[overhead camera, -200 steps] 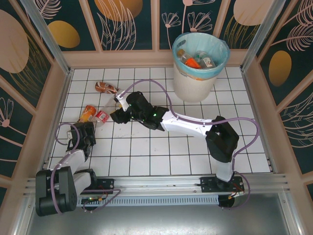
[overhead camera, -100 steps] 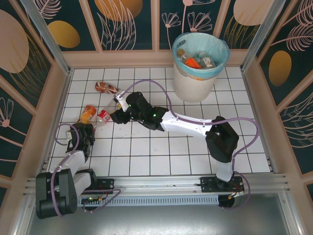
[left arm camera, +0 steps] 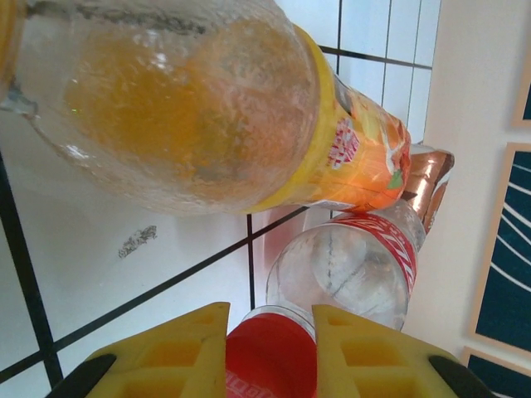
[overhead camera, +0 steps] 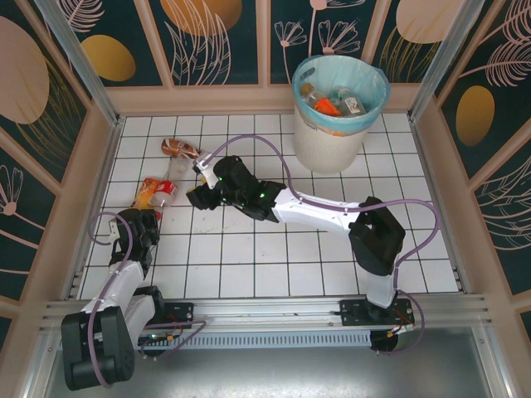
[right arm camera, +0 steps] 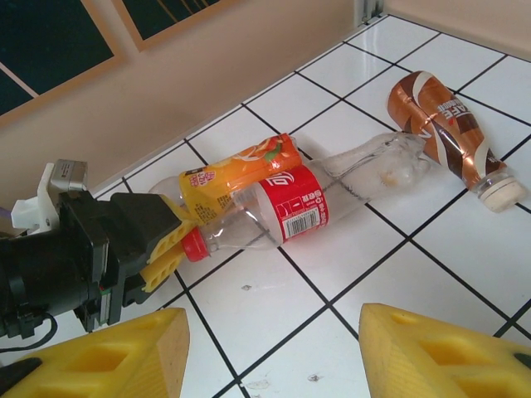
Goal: Put the plastic bottles in the bin
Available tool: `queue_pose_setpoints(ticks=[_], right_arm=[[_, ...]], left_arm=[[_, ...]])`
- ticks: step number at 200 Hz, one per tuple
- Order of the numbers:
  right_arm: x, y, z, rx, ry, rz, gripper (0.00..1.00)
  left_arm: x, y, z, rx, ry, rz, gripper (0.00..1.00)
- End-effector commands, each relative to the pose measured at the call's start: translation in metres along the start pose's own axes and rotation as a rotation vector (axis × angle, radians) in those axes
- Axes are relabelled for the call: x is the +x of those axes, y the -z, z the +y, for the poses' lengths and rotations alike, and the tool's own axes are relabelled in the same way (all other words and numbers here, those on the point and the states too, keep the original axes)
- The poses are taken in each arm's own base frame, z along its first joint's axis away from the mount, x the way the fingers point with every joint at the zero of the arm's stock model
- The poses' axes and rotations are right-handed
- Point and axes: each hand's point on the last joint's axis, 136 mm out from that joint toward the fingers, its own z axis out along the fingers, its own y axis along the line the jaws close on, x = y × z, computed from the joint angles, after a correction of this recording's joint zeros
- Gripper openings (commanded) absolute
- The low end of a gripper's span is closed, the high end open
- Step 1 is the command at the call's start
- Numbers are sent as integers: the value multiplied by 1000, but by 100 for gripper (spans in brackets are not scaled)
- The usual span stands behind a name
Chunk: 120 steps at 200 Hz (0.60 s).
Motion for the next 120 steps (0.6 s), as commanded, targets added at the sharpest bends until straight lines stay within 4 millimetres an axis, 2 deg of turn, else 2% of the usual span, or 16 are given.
queue_pose_setpoints(ticks=[1,44,63,98,120], right_arm=[[-9,10,1,26,7,-23,57],[-1,4,-3,44,39,-5,57],[9,1,-7,48,110,6,57],[30,2,-5,28,435,-28,59],[28,9,-10,100,676,-121,65]], left_arm=[[1,5,-17,33,-46,21,24],[15,14,-18,58,-83,95,24],[21,21,-22,76,-115,130,24],[30,36,-31,95,-224,184,25],[37,43,-35,111,-279,224,23]])
